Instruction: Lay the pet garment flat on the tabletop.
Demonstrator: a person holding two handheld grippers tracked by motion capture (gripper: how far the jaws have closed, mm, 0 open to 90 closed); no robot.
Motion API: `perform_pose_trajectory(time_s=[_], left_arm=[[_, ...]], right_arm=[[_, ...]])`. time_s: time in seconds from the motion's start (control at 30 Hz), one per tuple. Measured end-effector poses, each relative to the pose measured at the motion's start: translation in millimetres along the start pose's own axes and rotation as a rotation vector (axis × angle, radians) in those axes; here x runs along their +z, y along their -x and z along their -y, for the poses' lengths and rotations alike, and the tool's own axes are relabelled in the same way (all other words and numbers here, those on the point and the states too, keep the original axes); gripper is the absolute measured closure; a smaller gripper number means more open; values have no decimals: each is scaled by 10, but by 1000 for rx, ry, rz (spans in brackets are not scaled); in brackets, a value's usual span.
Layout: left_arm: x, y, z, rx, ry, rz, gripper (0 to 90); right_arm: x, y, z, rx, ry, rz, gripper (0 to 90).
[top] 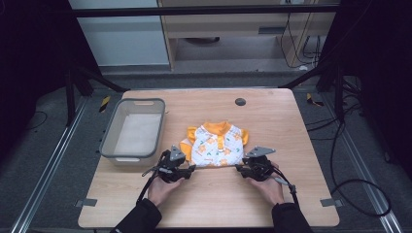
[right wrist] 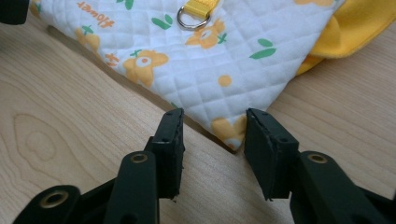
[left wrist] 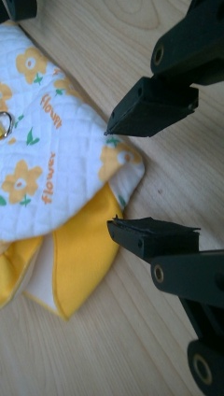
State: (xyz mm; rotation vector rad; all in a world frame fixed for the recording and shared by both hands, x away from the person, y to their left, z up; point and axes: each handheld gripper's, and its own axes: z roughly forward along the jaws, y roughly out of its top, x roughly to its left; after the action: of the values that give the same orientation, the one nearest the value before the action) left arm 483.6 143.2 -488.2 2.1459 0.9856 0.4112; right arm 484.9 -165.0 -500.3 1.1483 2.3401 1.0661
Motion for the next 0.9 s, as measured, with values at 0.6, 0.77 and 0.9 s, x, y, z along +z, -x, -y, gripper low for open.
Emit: perform_pose_trajectory(time_s=[0.6,0.77,0.9], left_arm=[[-160,98,-106,-16,52,83,872],[-452,153,-186,-22,123,144,871],[-623,228,-260,-8,150,183,869]], right_arm=[[-214,-43,-138,27,59,-15,882],[-522,-84,-158,15,125,-55,881],[-717,-91,-203,12,177,-81,880]])
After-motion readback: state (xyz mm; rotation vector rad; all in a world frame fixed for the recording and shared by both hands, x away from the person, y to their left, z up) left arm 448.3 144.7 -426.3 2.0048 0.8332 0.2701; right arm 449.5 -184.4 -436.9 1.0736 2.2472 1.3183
